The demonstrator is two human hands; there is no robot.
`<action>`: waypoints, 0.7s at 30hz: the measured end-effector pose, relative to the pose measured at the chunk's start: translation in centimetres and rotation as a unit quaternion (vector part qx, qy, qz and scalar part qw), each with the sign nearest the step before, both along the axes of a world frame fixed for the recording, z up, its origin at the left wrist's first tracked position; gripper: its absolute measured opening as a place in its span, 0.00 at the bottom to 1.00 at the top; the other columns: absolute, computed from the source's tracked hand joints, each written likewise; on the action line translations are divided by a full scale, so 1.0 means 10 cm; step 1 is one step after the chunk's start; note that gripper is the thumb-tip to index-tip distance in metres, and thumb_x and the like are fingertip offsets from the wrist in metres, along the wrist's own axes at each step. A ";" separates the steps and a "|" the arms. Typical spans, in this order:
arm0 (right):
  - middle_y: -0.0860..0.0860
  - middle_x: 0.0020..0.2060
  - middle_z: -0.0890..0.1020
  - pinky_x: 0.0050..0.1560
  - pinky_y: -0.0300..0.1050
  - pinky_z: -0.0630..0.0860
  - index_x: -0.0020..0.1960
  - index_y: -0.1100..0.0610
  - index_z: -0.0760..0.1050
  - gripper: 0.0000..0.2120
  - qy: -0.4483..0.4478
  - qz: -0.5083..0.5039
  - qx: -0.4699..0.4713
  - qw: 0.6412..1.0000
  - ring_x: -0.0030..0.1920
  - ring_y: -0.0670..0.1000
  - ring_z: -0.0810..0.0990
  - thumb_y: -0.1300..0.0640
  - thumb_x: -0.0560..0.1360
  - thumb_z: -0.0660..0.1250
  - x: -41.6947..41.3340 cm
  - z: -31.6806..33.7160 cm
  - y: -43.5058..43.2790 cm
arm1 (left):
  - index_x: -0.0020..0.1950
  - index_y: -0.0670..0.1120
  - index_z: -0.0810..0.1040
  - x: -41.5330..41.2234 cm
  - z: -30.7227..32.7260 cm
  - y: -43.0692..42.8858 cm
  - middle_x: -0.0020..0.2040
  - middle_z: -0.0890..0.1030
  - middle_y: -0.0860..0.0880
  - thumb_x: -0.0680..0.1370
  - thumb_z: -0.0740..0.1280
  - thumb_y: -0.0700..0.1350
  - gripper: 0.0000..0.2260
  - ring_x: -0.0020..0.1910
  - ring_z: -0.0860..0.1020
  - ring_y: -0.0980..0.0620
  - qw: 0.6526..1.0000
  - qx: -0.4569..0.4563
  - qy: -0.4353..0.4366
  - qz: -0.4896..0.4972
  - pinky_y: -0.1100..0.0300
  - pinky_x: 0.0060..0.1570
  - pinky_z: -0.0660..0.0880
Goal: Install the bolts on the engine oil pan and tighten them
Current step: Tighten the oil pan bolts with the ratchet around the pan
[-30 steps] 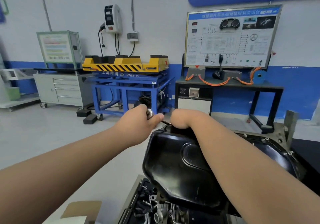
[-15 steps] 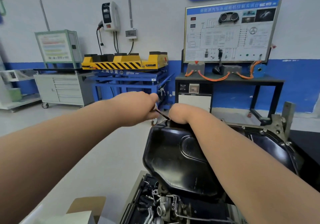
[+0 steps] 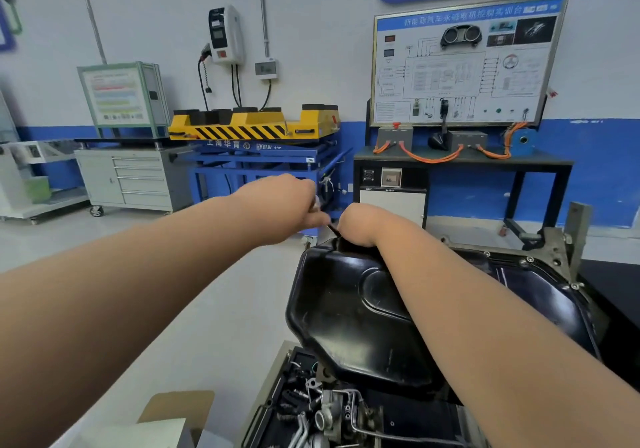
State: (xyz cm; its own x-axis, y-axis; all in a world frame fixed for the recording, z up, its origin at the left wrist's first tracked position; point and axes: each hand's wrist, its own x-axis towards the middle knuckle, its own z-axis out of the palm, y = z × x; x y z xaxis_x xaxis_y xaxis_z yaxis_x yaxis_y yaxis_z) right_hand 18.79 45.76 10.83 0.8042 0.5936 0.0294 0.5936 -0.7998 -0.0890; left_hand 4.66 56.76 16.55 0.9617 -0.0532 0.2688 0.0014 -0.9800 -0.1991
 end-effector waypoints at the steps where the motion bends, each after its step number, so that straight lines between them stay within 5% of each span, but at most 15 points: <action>1: 0.54 0.43 0.78 0.46 0.48 0.72 0.43 0.59 0.74 0.09 0.007 0.001 0.012 1.000 0.45 0.57 0.76 0.60 0.78 0.56 -0.01 0.00 -0.01 | 0.45 0.45 0.73 -0.01 -0.01 -0.05 0.33 0.80 0.49 0.79 0.57 0.61 0.20 0.31 0.79 0.51 0.985 -0.163 0.035 0.035 0.59 0.36 0.75; 3: 0.54 0.40 0.78 0.44 0.49 0.74 0.40 0.58 0.75 0.11 0.018 0.023 0.045 0.999 0.43 0.57 0.77 0.60 0.77 0.57 -0.05 0.01 -0.04 | 0.43 0.43 0.73 -0.04 -0.02 -0.14 0.28 0.81 0.47 0.80 0.57 0.60 0.21 0.29 0.82 0.50 0.907 -0.405 0.087 0.077 0.60 0.30 0.77; 4: 0.54 0.38 0.79 0.42 0.48 0.75 0.38 0.56 0.77 0.11 0.021 0.039 0.070 0.997 0.41 0.56 0.77 0.61 0.76 0.58 -0.07 0.02 -0.06 | 0.43 0.43 0.73 -0.05 -0.02 -0.16 0.28 0.81 0.47 0.80 0.57 0.59 0.20 0.29 0.82 0.49 0.902 -0.412 0.093 0.083 0.61 0.30 0.78; 5: 0.53 0.37 0.80 0.42 0.47 0.75 0.38 0.54 0.78 0.11 0.033 0.054 0.101 0.993 0.39 0.56 0.77 0.60 0.75 0.59 -0.10 0.03 -0.08 | 0.42 0.43 0.74 -0.04 -0.02 -0.16 0.28 0.80 0.48 0.80 0.57 0.60 0.20 0.29 0.81 0.51 0.939 -0.324 0.080 0.085 0.62 0.29 0.77; 7: 0.51 0.40 0.82 0.46 0.47 0.76 0.42 0.52 0.81 0.08 0.071 0.071 0.148 0.984 0.42 0.54 0.79 0.55 0.72 0.63 -0.15 0.02 -0.09 | 0.46 0.44 0.75 -0.05 0.03 -0.11 0.30 0.75 0.50 0.80 0.56 0.60 0.20 0.28 0.74 0.52 0.997 0.018 0.020 0.072 0.61 0.29 0.71; 8: 0.52 0.43 0.83 0.48 0.47 0.76 0.44 0.52 0.81 0.08 0.081 0.074 0.152 0.982 0.44 0.54 0.80 0.53 0.72 0.64 -0.16 0.02 -0.08 | 0.51 0.45 0.74 -0.05 0.06 -0.08 0.32 0.72 0.51 0.80 0.55 0.59 0.18 0.29 0.71 0.52 0.986 0.161 -0.010 0.050 0.59 0.35 0.69; 10: 0.54 0.43 0.82 0.45 0.47 0.75 0.44 0.54 0.80 0.09 0.078 0.076 0.144 0.984 0.44 0.55 0.80 0.50 0.73 0.64 -0.18 0.00 -0.04 | 0.58 0.48 0.68 -0.03 0.10 -0.01 0.36 0.73 0.52 0.81 0.56 0.57 0.15 0.36 0.72 0.51 0.964 0.263 -0.022 0.010 0.56 0.44 0.68; 15: 0.53 0.39 0.79 0.39 0.46 0.71 0.43 0.56 0.76 0.13 0.027 0.078 0.119 0.989 0.41 0.54 0.78 0.51 0.79 0.58 -0.19 0.00 -0.01 | 0.51 0.46 0.75 -0.07 0.12 0.05 0.36 0.76 0.50 0.74 0.67 0.61 0.19 0.32 0.72 0.53 0.996 -0.066 -0.044 0.030 0.60 0.28 0.66; 18: 0.54 0.40 0.79 0.40 0.47 0.73 0.43 0.58 0.77 0.14 0.021 0.079 0.113 0.990 0.40 0.55 0.78 0.51 0.79 0.58 -0.22 0.00 -0.01 | 0.45 0.43 0.79 -0.11 0.12 -0.01 0.37 0.82 0.44 0.72 0.69 0.62 0.22 0.32 0.74 0.51 0.987 -0.144 -0.023 0.067 0.57 0.32 0.72; 21: 0.53 0.36 0.78 0.36 0.45 0.71 0.38 0.56 0.76 0.14 0.023 0.077 0.113 0.990 0.38 0.54 0.77 0.51 0.78 0.60 -0.22 0.01 -0.02 | 0.44 0.42 0.80 -0.13 0.12 -0.09 0.34 0.77 0.47 0.72 0.71 0.58 0.19 0.31 0.71 0.51 0.979 -0.175 -0.020 0.106 0.60 0.30 0.68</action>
State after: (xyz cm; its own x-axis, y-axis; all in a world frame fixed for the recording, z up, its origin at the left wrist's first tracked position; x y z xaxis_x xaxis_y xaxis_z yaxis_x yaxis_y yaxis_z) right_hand 16.55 45.59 10.95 0.7083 0.6918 0.1403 0.6980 -0.6568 -0.2853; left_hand 3.36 55.88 17.78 0.9299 0.2476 0.2720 0.2122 -0.9651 0.1532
